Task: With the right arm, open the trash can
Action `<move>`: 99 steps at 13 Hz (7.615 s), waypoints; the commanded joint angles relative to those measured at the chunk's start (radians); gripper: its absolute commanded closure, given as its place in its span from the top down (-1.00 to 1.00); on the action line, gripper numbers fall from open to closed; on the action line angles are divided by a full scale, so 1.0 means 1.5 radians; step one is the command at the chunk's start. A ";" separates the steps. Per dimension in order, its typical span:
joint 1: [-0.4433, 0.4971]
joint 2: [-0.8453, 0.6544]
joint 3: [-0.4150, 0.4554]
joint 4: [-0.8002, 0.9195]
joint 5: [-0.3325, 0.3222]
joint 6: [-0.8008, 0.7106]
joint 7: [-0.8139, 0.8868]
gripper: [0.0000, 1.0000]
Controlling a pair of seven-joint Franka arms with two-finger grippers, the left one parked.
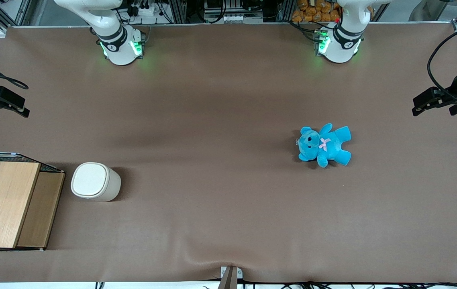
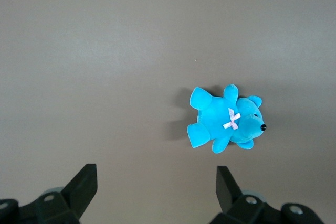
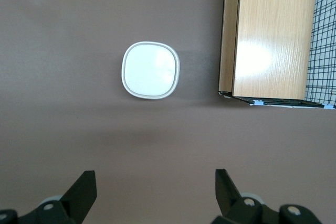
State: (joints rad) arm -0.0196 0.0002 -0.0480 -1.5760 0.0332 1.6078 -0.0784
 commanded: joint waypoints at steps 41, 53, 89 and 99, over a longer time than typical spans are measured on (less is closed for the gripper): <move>-0.004 0.325 0.002 0.030 0.009 0.200 -0.001 -1.00; -0.001 0.367 0.003 0.020 0.011 0.246 0.000 -1.00; 0.016 0.324 0.034 0.207 0.051 -0.041 0.059 1.00; -0.002 0.188 0.007 0.236 0.068 -0.136 0.062 1.00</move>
State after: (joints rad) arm -0.0065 0.3586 -0.0242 -1.1723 0.1150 1.4200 0.0124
